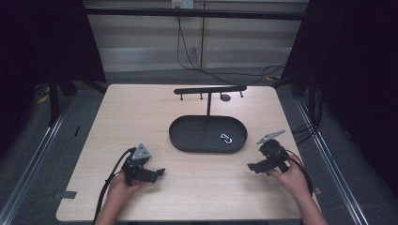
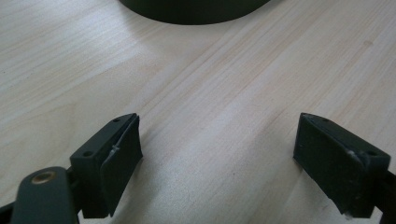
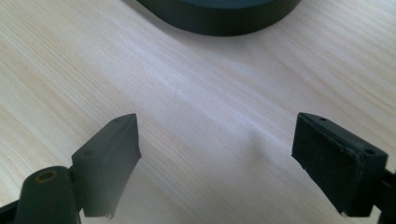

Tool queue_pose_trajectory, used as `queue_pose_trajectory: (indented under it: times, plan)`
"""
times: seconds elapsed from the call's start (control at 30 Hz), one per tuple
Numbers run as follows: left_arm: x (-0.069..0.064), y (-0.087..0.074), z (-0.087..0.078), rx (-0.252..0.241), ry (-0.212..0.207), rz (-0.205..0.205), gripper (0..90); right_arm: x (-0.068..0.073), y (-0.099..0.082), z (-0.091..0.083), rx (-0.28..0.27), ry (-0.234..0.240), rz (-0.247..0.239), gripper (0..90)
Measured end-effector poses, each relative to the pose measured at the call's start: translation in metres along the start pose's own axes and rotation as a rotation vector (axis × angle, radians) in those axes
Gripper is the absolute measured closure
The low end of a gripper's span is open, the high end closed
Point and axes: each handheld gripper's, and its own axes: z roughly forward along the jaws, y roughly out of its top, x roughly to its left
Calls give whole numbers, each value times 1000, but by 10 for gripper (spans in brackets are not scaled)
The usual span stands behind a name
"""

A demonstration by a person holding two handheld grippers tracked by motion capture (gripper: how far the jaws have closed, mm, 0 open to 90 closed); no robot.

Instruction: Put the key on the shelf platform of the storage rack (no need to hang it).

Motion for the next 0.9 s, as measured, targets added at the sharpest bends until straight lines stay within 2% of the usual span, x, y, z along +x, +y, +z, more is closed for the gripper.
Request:
queue_pose_trajectory:
  times: [0.23, 0.63, 0.9]
  plan:
    - [0, 0, 0, 0, 1, 1, 146, -2, -15, 0, -8, 9, 13, 146]
    - [0, 0, 0, 0, 0, -1, 146, -4, -31, -2, -24, 15, 40, 150]
    - [0, 0, 0, -1, 0, 1, 146, -5, -45, -2, -43, 24, 80, 154]
